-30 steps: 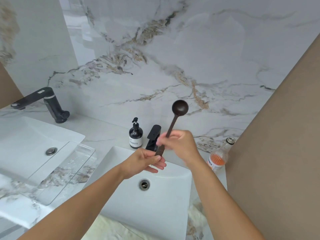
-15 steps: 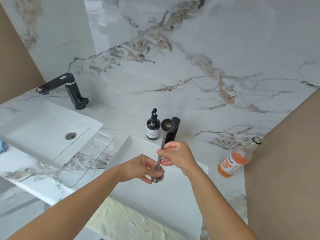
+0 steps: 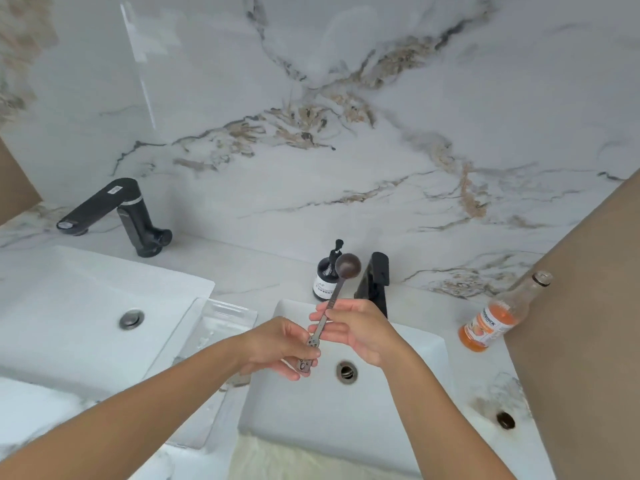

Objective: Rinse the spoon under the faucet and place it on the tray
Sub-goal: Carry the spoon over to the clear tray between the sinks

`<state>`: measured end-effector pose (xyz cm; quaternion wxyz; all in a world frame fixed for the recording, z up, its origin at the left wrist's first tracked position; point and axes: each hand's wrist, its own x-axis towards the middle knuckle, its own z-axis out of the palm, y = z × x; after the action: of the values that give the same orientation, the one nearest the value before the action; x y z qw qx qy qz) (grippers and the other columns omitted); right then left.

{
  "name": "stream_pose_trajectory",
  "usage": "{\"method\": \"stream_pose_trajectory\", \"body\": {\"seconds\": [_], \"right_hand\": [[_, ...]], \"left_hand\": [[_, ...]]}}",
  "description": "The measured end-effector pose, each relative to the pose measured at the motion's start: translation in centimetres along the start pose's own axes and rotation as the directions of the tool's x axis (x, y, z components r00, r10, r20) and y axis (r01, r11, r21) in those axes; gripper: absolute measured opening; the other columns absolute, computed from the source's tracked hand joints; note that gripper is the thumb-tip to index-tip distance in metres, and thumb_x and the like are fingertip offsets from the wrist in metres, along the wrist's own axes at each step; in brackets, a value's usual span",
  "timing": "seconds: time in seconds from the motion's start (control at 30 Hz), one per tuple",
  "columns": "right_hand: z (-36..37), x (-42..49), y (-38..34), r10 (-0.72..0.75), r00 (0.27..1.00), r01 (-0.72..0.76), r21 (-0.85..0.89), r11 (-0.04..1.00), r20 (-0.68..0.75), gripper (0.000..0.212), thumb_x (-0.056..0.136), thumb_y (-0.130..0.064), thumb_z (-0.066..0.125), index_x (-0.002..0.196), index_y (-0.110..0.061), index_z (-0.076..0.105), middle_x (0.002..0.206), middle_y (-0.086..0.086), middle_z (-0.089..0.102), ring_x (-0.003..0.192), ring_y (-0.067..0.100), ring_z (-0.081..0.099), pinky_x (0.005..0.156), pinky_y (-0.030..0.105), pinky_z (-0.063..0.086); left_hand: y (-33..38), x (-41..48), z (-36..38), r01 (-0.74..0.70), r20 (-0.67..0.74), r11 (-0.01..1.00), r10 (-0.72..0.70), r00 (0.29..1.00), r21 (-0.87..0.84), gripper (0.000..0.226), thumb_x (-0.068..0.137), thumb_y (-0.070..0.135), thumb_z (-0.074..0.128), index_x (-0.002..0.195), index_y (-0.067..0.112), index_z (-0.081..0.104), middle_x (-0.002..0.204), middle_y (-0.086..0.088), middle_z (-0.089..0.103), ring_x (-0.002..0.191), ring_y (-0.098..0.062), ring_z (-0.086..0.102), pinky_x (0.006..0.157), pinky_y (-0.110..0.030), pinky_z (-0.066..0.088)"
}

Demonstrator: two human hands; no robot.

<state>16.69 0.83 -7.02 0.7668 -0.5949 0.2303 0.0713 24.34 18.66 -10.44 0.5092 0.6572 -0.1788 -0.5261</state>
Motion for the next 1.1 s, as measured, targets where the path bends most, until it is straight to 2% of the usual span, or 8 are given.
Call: {"method": "stream_pose_trajectory", "body": {"seconds": [0.27, 0.4, 0.53, 0.63, 0.7, 0.77, 0.87, 1.1], "right_hand": [[4.3, 0.9, 5.5, 0.147, 0.876, -0.171, -0.011, 0.985, -0.46, 0.011, 0.089, -0.008, 0.067, 0.1, -0.006, 0.07, 0.088, 0.007, 0.079, 0.072, 0.022, 0.07, 0.063, 0.03, 0.06], [4.0, 0.1, 6.1, 0.145, 0.84, -0.179, -0.014, 0.984, -0.522, 0.016, 0.085, -0.012, 0.071, 0.102, -0.01, 0.073, 0.087, 0.004, 0.081, 0.065, 0.016, 0.066, 0.063, 0.029, 0.056], [4.0, -0.7, 5.8, 0.099, 0.808, -0.132, -0.014, 0.991, -0.581, 0.021, 0.08, -0.017, 0.078, 0.098, -0.009, 0.075, 0.084, 0.002, 0.079, 0.062, 0.016, 0.061, 0.066, 0.029, 0.054], [5.0, -0.6, 5.4, 0.073, 0.848, -0.065, 0.034, 0.997, -0.525, 0.025, 0.073, -0.022, 0.086, 0.093, -0.01, 0.077, 0.08, 0.0, 0.077, 0.062, 0.016, 0.059, 0.065, 0.029, 0.055], [6.2, -0.1, 4.7, 0.06, 0.891, -0.029, 0.075, 0.997, -0.451, 0.027, 0.069, -0.021, 0.09, 0.09, -0.01, 0.076, 0.075, 0.001, 0.074, 0.06, 0.015, 0.06, 0.064, 0.028, 0.056], [7.8, 0.7, 3.8, 0.03, 0.938, 0.024, 0.152, 0.988, -0.344, 0.027, 0.064, -0.019, 0.092, 0.083, -0.012, 0.074, 0.07, 0.001, 0.069, 0.058, 0.016, 0.059, 0.063, 0.03, 0.057], [10.5, 2.2, 2.8, 0.019, 0.976, 0.033, 0.233, 0.972, -0.218, 0.036, 0.057, -0.02, 0.092, 0.086, -0.01, 0.073, 0.071, 0.002, 0.07, 0.06, 0.018, 0.061, 0.065, 0.033, 0.057], [15.8, 5.4, 6.8, 0.255, 0.957, -0.218, 0.234, 0.947, -0.137, 0.017, 0.082, -0.004, 0.078, 0.097, -0.006, 0.068, 0.083, 0.011, 0.074, 0.064, 0.026, 0.072, 0.062, 0.037, 0.061]], "left_hand": [[-3.0, 0.2, -0.7, 0.138, -0.18, 0.927, -0.079, 0.981, 0.348, 0.016, 0.076, 0.023, 0.078, 0.07, 0.013, 0.068, 0.064, -0.005, 0.069, 0.055, -0.016, 0.069, 0.05, -0.023, 0.055], [-3.8, 1.0, -0.3, 0.123, -0.2, 0.849, -0.021, 0.98, 0.514, 0.017, 0.067, 0.029, 0.076, 0.065, 0.016, 0.066, 0.058, -0.001, 0.069, 0.046, -0.011, 0.062, 0.05, -0.024, 0.058], [-3.4, 0.7, -0.4, 0.078, -0.206, 0.855, 0.034, 0.978, 0.512, 0.013, 0.069, 0.024, 0.076, 0.071, 0.015, 0.067, 0.067, -0.008, 0.075, 0.053, -0.017, 0.068, 0.052, -0.026, 0.059], [-2.6, -0.2, -2.0, 0.05, 0.027, 0.923, -0.065, 0.997, 0.381, 0.012, 0.085, 0.022, 0.069, 0.087, 0.011, 0.073, 0.086, -0.006, 0.076, 0.076, -0.019, 0.075, 0.074, -0.034, 0.064], [-1.8, -1.2, -3.9, 0.077, 0.241, 0.975, -0.128, 0.962, 0.21, 0.022, 0.097, 0.014, 0.059, 0.111, 0.003, 0.073, 0.107, -0.011, 0.073, 0.093, -0.021, 0.071, 0.08, -0.037, 0.062], [-1.1, -2.3, -5.8, 0.075, 0.315, 0.993, -0.1, 0.944, 0.092, 0.025, 0.099, 0.007, 0.054, 0.116, -0.002, 0.07, 0.11, -0.013, 0.07, 0.096, -0.022, 0.067, 0.083, -0.037, 0.06], [-0.8, -4.0, -8.8, 0.036, 0.249, 0.996, -0.054, 0.967, 0.076, 0.022, 0.097, 0.006, 0.058, 0.114, 0.002, 0.072, 0.097, -0.004, 0.075, 0.091, -0.018, 0.069, 0.088, -0.037, 0.058], [-5.7, -7.1, -13.9, 0.177, -0.017, 0.969, -0.177, 0.984, 0.17, 0.009, 0.091, 0.007, 0.066, 0.088, 0.01, 0.075, 0.081, -0.005, 0.076, 0.076, -0.017, 0.074, 0.085, -0.039, 0.061]]}}
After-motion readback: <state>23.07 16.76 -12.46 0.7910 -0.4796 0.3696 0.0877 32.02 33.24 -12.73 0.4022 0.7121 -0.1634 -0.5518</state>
